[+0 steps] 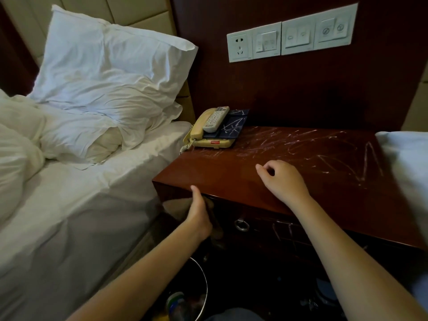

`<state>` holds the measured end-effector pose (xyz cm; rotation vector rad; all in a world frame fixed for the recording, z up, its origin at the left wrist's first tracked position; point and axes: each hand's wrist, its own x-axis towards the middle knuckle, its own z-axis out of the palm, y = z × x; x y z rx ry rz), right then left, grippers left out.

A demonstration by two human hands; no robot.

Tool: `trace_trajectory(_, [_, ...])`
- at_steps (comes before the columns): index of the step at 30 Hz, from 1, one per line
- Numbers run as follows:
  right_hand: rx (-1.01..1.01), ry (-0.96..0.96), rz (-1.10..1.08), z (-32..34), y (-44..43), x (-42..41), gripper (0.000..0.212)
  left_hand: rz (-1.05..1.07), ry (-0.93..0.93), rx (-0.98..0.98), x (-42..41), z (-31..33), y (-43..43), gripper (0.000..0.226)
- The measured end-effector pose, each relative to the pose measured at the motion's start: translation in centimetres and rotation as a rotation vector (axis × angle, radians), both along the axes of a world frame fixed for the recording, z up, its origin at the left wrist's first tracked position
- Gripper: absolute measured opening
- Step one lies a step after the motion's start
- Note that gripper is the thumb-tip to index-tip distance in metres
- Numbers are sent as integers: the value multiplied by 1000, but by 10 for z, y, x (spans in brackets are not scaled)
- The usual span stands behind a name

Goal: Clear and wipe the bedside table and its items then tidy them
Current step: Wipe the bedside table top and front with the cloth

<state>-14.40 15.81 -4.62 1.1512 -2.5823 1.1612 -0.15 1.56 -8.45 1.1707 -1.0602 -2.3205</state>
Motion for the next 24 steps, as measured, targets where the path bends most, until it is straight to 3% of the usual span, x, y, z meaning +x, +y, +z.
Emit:
trace_trajectory(6, [1,-10,1,2,1,3,41,-278,47,192,4,25,52,93])
trace_trajectory(10, [10,0,-5,2,2,2,42,-220,72,226,11,31,9,100])
trace_trajectory(18, [-13,-26,-6,2,3,2,40,103,-132,-195,16,15,-118,81])
trace_trajectory(20, [-16,-30,-6,1,3,1,39,105,-180,-286,13,17,-97,77])
trace_trajectory(24, [-26,-22,-14,0,1,1,35,57,-394,-629,18,20,-25,101])
